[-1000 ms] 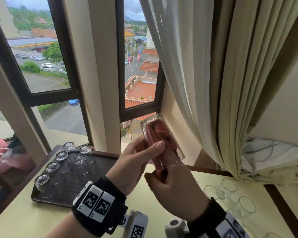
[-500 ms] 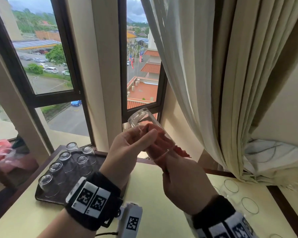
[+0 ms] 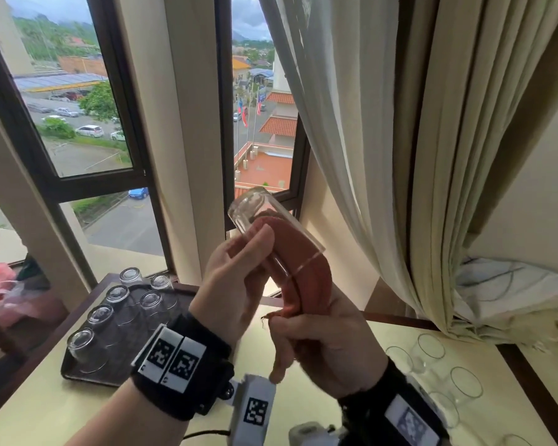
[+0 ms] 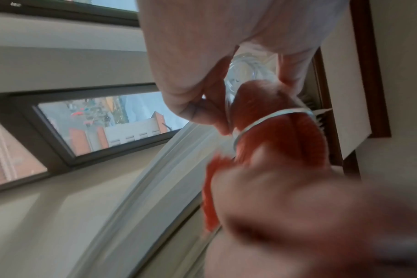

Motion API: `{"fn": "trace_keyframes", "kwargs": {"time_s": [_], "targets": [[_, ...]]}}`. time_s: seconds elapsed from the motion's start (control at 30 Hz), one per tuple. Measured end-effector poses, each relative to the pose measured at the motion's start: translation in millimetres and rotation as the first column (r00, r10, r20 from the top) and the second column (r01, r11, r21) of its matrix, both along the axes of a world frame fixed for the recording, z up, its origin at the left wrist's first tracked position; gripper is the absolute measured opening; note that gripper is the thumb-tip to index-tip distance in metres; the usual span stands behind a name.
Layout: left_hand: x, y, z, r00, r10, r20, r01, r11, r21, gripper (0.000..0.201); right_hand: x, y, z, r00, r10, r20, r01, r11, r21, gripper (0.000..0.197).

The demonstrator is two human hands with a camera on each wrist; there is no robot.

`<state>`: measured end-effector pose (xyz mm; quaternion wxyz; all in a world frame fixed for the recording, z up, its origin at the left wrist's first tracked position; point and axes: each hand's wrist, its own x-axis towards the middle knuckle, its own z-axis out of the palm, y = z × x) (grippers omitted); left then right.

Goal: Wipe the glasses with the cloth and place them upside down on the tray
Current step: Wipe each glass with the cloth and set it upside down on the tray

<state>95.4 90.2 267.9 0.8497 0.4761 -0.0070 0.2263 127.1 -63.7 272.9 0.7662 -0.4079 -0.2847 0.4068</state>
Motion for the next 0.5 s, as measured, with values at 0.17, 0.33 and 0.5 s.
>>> {"fn": "trace_keyframes", "kwargs": {"time_s": [0.17,0.33,0.5], "targets": [[3,11,4,0.999,0.028,-0.038,-0.020,0.980,0.196,0.036,22,-8,-8,0.043,0.023,0.999,0.717,0.696,-0.047,0.040],[5,-11,-5,0.994,0.109,-0.028,-0.093,0.936,0.341,0.025,23,10,-21,0.001,0.028,1.000,0.737,0.676,-0.019,0.029],[3,-9,-15,0.992,-0.129,-0.006,0.130,0.991,0.023,0.033,22,1,-6,0.989,0.007,0.149,0.000,0.999,-0.049,0.058]]}}
